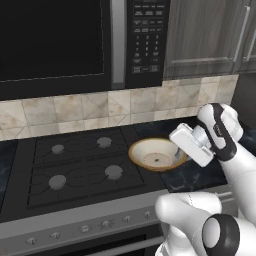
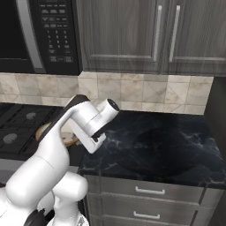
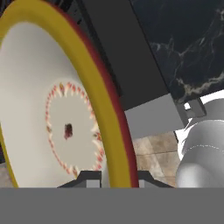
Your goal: Pick the cup and bowl from the counter and place them on the counter next to the sink.
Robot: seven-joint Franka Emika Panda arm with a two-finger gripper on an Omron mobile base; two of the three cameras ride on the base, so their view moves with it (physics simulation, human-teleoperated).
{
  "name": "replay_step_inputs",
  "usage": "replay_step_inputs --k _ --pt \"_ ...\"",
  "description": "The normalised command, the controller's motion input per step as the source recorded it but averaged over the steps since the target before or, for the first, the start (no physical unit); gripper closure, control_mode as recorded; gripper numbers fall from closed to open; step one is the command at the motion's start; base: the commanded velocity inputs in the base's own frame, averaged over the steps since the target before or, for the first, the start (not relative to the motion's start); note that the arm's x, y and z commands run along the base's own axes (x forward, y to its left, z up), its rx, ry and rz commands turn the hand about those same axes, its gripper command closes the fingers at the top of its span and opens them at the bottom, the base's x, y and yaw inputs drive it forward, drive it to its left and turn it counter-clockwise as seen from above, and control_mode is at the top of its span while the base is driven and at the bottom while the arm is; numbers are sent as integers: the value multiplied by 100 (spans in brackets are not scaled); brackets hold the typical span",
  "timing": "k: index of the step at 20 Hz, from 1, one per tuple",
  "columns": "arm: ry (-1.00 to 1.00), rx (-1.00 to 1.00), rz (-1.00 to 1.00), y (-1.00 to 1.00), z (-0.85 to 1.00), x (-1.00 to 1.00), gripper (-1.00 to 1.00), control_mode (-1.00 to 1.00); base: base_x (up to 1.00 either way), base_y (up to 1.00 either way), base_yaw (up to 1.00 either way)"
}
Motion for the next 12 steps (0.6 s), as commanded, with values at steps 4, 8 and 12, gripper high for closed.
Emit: replay_step_inputs --k 4,8,12 --pt "3 13 -3 0 0 -3 100 -100 0 0 0" --pt "0 0 0 0 0 0 100 -100 0 0 0" --pt "0 0 0 0 0 0 100 -100 0 0 0"
